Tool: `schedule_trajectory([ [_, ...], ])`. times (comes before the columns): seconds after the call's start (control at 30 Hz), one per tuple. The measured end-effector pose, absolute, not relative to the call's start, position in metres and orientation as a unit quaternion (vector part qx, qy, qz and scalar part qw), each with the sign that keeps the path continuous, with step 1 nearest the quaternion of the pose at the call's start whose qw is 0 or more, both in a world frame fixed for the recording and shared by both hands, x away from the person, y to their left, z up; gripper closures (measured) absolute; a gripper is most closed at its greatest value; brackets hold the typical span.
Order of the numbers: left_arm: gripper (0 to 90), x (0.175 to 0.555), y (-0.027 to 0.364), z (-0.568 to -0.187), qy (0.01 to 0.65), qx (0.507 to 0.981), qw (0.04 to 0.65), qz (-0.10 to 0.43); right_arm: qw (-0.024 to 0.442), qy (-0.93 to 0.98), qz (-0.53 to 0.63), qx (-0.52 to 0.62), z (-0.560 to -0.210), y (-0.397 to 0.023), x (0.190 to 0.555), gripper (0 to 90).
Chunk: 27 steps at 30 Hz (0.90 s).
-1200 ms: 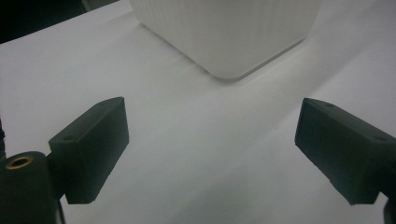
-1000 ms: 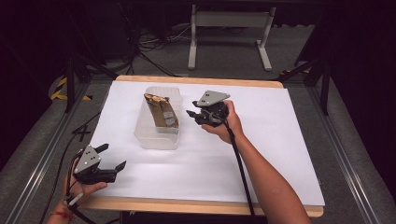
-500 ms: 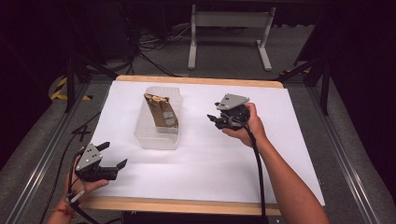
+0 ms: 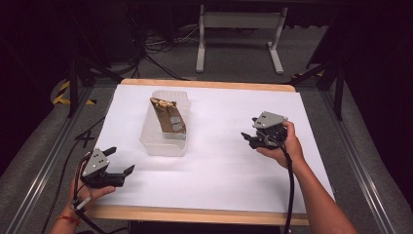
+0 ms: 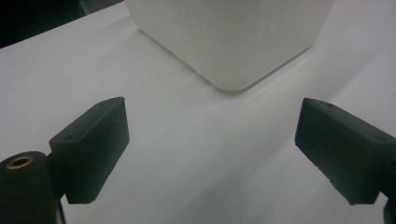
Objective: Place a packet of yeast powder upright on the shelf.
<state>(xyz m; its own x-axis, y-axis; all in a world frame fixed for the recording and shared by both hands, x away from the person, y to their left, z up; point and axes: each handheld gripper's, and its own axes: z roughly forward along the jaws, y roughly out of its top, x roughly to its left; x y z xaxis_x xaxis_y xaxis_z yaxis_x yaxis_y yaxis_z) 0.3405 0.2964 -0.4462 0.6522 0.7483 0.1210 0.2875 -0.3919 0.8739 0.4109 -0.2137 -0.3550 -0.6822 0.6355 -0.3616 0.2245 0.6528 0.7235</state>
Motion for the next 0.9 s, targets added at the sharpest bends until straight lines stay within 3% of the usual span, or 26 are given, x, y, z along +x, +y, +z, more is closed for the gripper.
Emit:
schedule_trajectory([
  [0.9, 10.7, 0.343, 0.290, -0.446, 0.318, 0.801, 0.433, 0.263, 0.323, 0.816, 0.343, 0.335, -0.401, -0.307, 0.343, 19.0],
])
